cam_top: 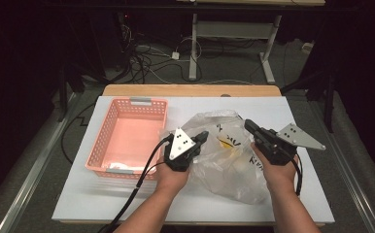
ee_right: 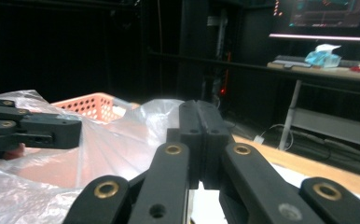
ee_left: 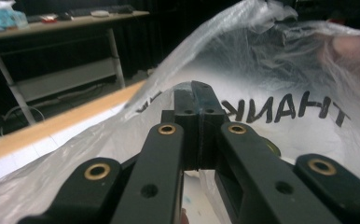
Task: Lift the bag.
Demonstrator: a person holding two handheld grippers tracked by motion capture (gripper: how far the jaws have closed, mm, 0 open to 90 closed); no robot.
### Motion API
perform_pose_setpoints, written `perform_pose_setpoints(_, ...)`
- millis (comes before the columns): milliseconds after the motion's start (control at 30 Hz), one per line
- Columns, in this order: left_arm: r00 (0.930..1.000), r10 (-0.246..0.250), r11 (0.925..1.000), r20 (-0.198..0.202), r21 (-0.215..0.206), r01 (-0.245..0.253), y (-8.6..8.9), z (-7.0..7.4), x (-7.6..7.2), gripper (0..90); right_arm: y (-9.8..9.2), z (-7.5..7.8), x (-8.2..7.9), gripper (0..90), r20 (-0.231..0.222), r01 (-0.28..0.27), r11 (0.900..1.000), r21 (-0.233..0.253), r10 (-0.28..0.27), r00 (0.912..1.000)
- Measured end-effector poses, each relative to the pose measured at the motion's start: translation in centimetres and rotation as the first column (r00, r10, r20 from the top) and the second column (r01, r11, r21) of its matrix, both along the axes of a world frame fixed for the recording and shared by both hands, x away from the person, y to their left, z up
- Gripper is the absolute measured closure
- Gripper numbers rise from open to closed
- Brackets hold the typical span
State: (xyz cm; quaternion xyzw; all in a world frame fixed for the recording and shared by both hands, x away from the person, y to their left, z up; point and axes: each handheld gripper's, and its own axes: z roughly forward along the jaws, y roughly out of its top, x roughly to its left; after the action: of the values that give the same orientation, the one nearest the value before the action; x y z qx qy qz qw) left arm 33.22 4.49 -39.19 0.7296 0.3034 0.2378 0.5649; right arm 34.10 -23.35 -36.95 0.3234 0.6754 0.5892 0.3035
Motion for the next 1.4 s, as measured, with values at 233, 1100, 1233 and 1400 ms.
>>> perform_pose_setpoints(233, 0.9973, 0.013, 0.9997, 0.072, 0.019, -0.014, -0.6, 3.3, 1.7, 88.2, -0.1, 1.2, 1.3, 90.0, 0.031, 0.033, 0.999, 0.037, -0.034, 0.9989)
perform_pose_setpoints(1100, 0.969, 0.031, 0.9995, 0.245, -0.003, -0.031, -3.6, 14.1, 5.4, 88.2, -3.0, 12.0, 2.2, 90.0, 0.244, 0.14, 0.979, 0.146, -0.173, 0.9542)
perform_pose_setpoints(1233, 0.9796, 0.041, 0.9989, 0.197, 0.014, -0.045, -4.1, 12.7, 6.5, 88.1, -3.3, 11.8, 2.7, 90.0, 0.227, 0.157, 0.977, 0.142, -0.186, 0.9559)
perform_pose_setpoints(1400, 0.9907, 0.06, 0.9976, 0.122, 0.027, -0.064, -3.6, 9.9, 7.6, 87.7, -3.0, 9.1, 3.6, 90.0, 0.171, 0.164, 0.982, 0.095, -0.178, 0.969)
